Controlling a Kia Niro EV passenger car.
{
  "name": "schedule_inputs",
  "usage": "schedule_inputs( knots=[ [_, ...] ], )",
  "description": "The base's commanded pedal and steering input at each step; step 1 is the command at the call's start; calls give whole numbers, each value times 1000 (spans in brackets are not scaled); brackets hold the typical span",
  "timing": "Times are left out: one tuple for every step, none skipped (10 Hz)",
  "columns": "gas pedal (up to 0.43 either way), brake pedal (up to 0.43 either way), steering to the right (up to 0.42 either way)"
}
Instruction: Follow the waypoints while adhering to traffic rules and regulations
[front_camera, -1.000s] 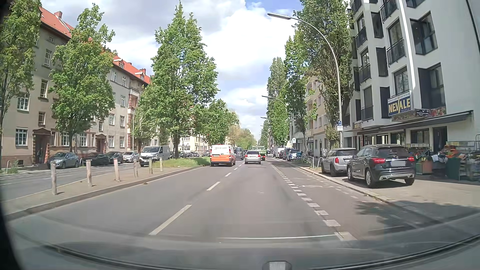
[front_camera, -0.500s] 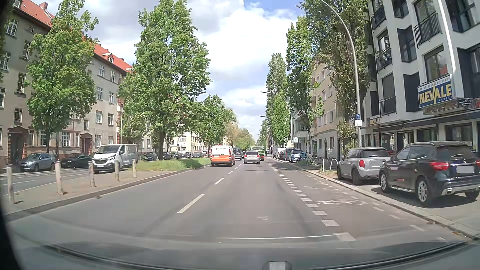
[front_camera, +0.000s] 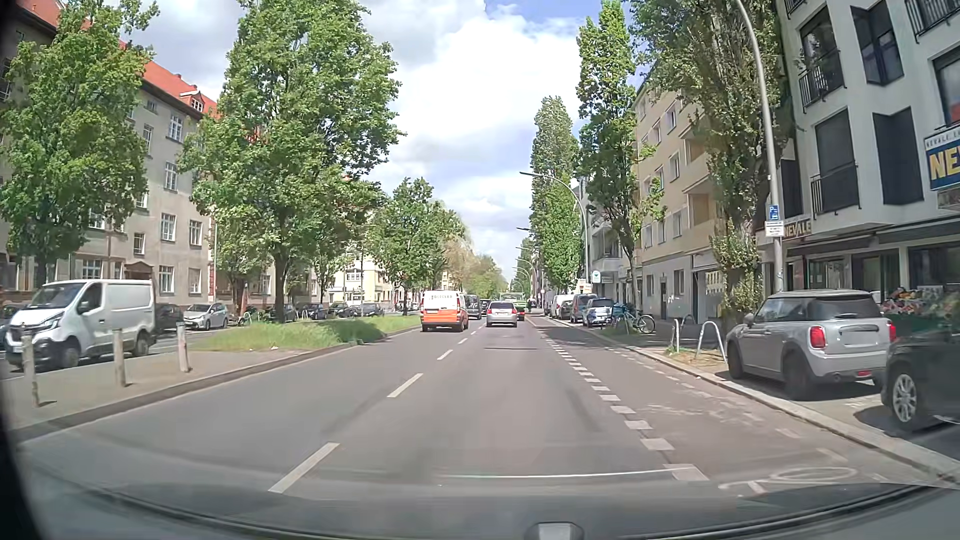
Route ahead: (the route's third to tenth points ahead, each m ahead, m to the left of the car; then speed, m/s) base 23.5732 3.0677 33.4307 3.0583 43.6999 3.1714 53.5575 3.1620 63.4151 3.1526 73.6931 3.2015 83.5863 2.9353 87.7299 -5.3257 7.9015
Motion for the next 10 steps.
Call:
schedule_inputs(
  knots=[
    [240, 18, 3],
    [240, 18, 2],
    [240, 18, 1],
    [248, 18, -2],
    [248, 18, -4],
    [248, 18, -4],
    [248, 18, -4],
    [248, 18, -4],
    [248, 18, -4],
    [260, 18, -4]
  ],
)
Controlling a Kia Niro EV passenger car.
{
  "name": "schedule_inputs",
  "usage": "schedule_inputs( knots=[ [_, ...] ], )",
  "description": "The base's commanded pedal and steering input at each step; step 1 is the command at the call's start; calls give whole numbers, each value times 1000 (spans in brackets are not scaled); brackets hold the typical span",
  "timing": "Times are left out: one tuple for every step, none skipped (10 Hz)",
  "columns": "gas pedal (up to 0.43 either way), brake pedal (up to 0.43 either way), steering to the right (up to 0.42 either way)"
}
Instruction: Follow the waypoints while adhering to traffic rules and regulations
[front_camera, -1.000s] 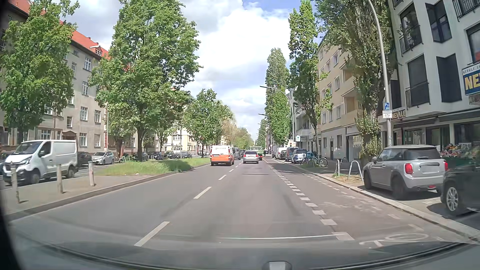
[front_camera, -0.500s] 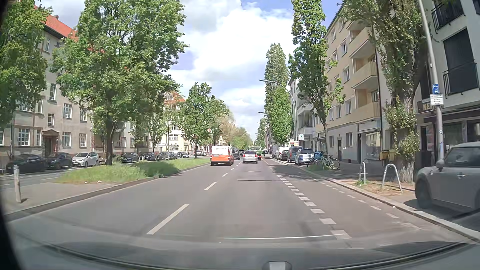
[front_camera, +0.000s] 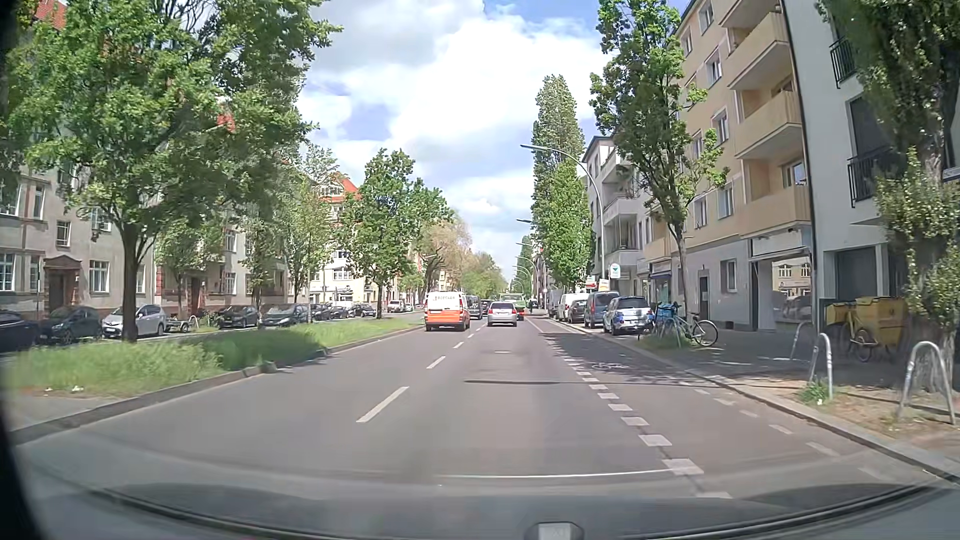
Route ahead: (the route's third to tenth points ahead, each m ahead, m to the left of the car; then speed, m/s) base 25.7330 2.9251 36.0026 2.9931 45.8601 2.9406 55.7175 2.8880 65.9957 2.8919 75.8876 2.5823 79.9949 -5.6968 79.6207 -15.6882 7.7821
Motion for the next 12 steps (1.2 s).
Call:
schedule_inputs(
  knots=[
    [260, 18, -4],
    [260, 18, -2],
    [260, 18, 0],
    [260, 18, 1],
    [260, 18, 1],
    [260, 18, 1],
    [260, 18, 1],
    [260, 18, 1],
    [260, 18, 1],
    [260, 18, 1],
    [260, 18, 1],
    [260, 18, 1]
  ],
)
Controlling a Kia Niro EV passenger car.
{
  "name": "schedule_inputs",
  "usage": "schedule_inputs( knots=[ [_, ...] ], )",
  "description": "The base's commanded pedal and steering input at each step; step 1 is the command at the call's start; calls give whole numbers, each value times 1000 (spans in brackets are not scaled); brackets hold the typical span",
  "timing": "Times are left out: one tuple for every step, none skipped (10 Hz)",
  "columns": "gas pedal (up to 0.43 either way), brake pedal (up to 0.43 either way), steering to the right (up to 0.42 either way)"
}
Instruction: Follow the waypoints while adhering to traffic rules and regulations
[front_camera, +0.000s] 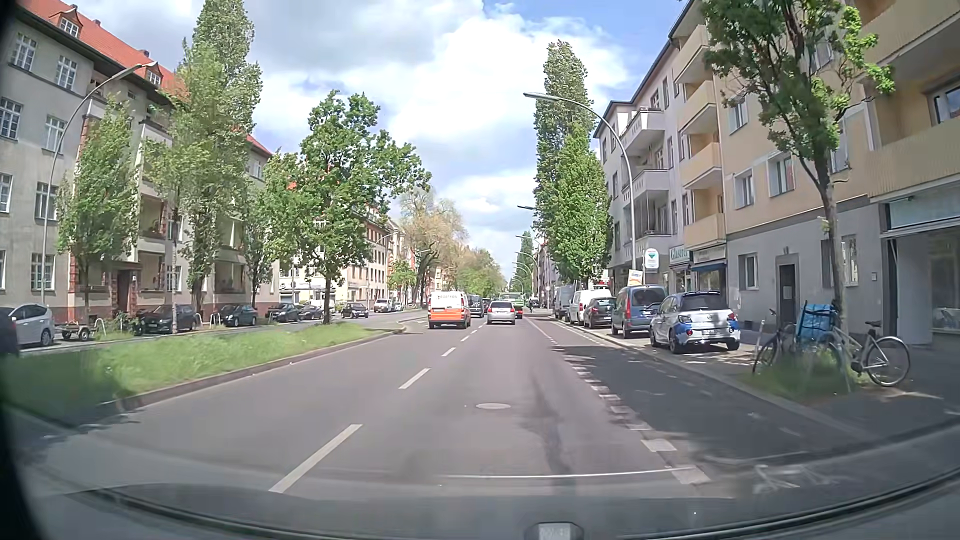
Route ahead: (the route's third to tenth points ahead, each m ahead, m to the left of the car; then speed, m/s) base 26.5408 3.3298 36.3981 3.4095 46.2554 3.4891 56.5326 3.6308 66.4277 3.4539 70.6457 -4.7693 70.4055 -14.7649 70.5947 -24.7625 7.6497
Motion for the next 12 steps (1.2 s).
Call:
schedule_inputs(
  knots=[
    [260, 18, 0],
    [260, 18, -1],
    [260, 18, -1],
    [260, 18, -1],
    [260, 18, -1],
    [260, 18, -2],
    [260, 18, -1],
    [260, 18, -1],
    [260, 18, -2],
    [260, 18, -2],
    [260, 18, -1],
    [260, 18, -1]
  ],
)
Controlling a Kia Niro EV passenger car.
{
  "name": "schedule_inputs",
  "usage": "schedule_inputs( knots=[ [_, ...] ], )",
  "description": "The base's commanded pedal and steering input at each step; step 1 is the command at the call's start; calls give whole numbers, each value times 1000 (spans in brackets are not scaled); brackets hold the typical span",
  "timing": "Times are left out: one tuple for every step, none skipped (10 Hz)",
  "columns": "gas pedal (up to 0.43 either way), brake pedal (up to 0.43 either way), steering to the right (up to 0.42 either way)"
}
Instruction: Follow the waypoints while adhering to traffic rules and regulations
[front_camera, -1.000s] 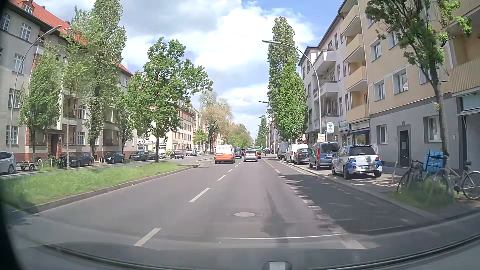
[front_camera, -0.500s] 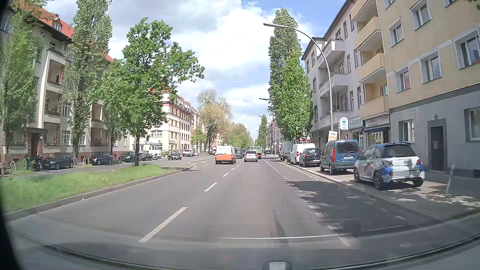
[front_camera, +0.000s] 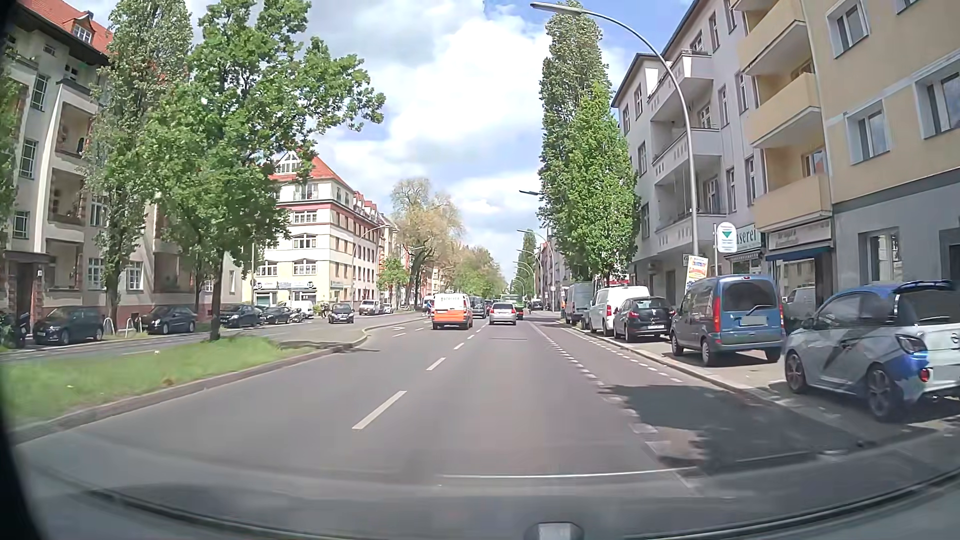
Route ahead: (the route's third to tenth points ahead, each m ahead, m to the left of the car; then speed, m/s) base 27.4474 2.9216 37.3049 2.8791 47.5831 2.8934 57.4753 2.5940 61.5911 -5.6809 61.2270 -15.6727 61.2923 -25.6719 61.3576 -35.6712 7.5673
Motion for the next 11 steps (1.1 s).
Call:
schedule_inputs(
  knots=[
    [260, 18, -1],
    [260, 18, -1],
    [260, 18, -1],
    [260, 18, -1],
    [260, 18, -1],
    [260, 18, -1],
    [260, 18, 0],
    [732, 18, 0],
    [843, 18, -1],
    [390, 18, 0],
    [0, 18, 0]
  ],
)
